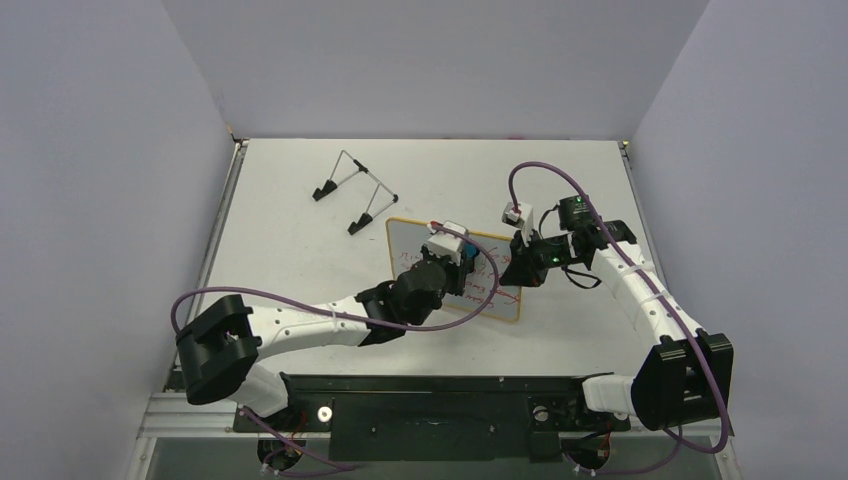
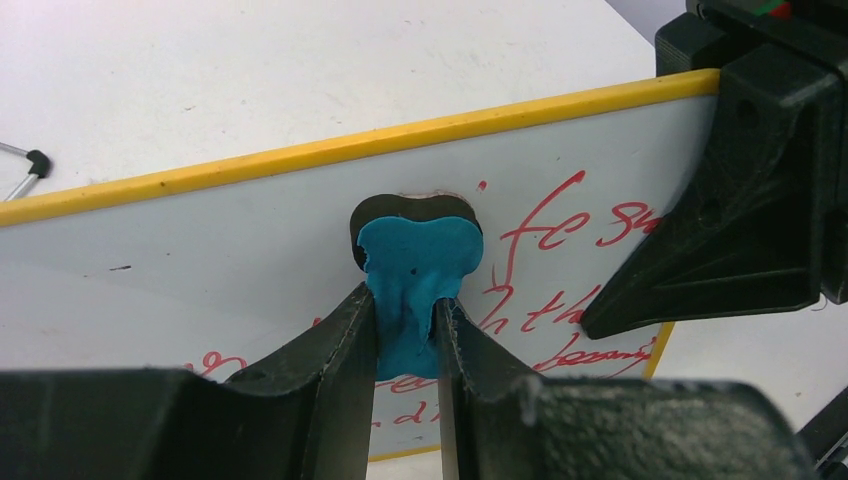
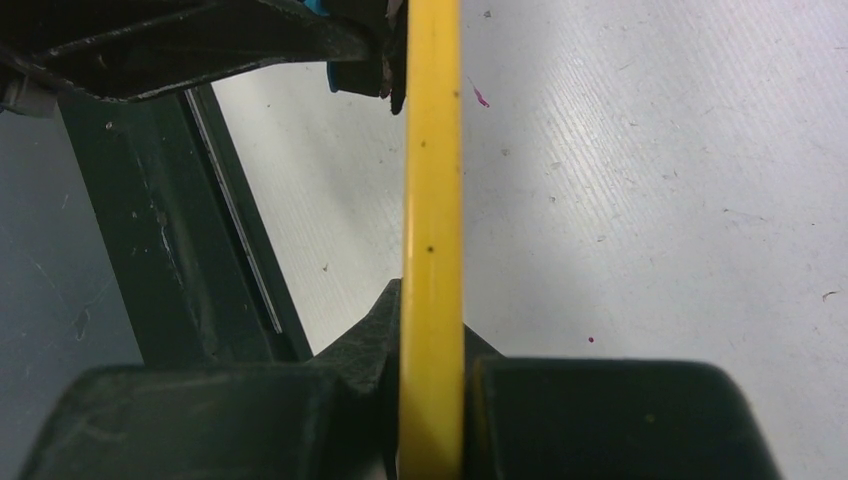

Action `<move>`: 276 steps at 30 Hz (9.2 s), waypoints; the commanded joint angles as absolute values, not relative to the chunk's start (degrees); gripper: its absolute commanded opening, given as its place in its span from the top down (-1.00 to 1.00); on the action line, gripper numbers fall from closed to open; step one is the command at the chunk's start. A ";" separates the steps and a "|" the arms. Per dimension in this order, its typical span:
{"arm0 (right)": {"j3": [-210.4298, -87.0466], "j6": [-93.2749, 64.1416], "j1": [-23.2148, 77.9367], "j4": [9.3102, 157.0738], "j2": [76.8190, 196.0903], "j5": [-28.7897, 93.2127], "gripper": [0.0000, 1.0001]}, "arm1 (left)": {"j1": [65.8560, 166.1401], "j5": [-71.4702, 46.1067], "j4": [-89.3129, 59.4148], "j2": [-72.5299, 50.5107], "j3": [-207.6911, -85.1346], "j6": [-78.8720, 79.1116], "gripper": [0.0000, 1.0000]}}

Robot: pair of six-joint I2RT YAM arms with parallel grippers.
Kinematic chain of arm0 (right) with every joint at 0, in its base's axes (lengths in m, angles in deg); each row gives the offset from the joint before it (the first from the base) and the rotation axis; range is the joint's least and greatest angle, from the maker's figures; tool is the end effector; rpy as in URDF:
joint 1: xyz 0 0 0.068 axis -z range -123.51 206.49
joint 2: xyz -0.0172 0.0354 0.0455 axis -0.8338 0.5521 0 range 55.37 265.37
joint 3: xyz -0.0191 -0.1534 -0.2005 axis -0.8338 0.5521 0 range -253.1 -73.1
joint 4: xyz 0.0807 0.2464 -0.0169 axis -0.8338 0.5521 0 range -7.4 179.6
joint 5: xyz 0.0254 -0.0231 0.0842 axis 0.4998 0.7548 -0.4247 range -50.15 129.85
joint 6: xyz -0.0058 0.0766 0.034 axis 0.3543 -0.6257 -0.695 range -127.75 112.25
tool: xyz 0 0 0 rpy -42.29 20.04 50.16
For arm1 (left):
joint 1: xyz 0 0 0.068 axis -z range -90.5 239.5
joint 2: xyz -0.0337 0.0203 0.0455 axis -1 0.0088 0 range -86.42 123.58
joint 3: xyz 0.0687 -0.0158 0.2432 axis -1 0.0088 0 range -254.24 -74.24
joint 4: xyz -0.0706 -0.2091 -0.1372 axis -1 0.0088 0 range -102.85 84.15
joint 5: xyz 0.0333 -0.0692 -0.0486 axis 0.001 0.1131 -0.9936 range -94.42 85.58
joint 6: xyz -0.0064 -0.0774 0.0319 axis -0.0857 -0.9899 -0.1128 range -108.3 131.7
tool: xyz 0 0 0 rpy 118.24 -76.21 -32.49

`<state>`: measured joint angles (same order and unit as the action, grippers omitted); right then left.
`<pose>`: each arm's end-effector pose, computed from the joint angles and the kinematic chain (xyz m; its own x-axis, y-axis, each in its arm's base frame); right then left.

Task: Erase the whiteboard
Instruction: Erase the center of the board with the whiteboard.

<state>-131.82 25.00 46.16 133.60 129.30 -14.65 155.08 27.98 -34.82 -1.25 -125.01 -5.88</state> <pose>0.2354 0.1037 0.2349 -0.5261 -0.4152 -0.7422 -0.8463 0.3421 0.4084 0.1876 -0.3180 0.2391 -0.2517 -0.0625 -0.9658 0.5000 0.8460 -0.1851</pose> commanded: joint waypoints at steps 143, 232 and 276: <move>-132.01 27.23 45.33 137.14 129.09 -13.58 1.00 | 158.99 26.26 -40.58 4.40 -136.69 -4.83 1.00; -132.00 27.49 45.40 137.45 128.67 -13.68 1.00 | 156.56 25.64 -31.25 4.93 -134.51 -12.42 1.00; -132.03 27.71 45.45 137.48 129.15 -13.51 1.00 | 150.45 17.16 -28.77 -3.75 -126.39 -12.98 1.00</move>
<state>-131.82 25.66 46.69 132.64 129.26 -14.01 150.95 17.67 -29.10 -1.80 -126.60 -13.34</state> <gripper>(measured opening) 0.019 0.204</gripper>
